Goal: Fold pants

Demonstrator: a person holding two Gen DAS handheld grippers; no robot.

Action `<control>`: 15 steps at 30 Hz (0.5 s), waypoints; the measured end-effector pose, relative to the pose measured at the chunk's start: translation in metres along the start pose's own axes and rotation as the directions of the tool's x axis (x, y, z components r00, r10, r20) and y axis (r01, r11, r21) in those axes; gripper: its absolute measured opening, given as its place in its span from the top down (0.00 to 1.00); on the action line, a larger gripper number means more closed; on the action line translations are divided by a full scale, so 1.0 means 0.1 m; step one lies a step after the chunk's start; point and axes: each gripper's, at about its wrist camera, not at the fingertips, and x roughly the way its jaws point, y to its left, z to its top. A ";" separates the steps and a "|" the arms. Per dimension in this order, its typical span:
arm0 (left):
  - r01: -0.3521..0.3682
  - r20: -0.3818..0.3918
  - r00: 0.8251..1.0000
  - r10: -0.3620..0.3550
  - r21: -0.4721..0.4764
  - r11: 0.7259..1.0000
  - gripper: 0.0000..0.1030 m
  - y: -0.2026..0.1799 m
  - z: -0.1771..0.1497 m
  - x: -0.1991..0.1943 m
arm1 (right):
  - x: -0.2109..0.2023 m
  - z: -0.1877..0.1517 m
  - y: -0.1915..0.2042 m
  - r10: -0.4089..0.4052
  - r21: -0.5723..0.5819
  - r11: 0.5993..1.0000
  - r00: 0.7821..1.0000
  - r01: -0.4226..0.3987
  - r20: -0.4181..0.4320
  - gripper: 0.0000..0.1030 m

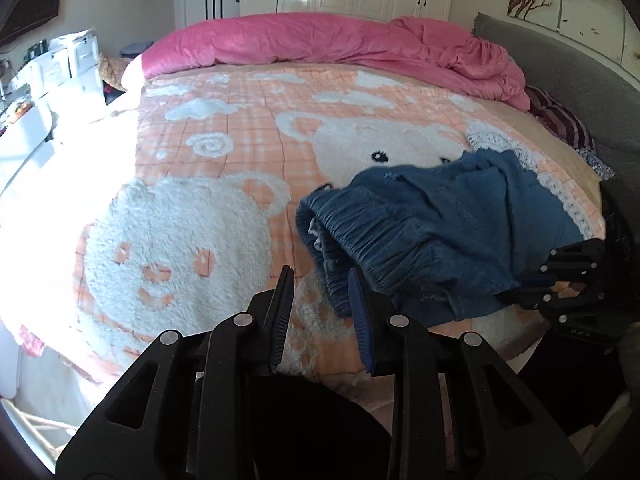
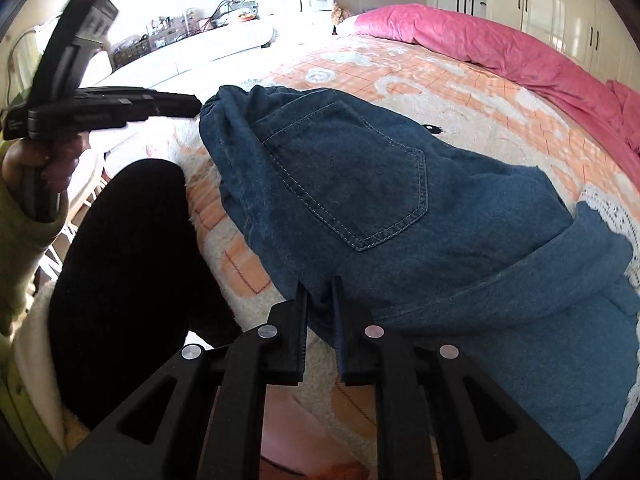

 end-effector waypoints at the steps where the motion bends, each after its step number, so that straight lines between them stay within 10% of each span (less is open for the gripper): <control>1: 0.017 0.020 1.000 -0.017 0.004 1.000 0.78 -0.06 0.07 -0.06 | 0.01 -0.01 -0.01 0.001 0.004 1.000 1.000 -0.001 0.000 0.89; 6: 0.181 0.008 0.983 -0.181 0.034 0.983 0.69 -0.55 0.31 0.10 | -0.01 -0.04 0.01 0.013 0.025 1.000 1.000 -0.013 0.000 0.83; 15: 0.118 -0.193 0.976 -0.100 0.084 0.989 0.70 -0.69 -0.10 0.69 | -0.48 0.00 -0.23 0.048 0.180 0.981 0.992 -0.068 0.114 0.66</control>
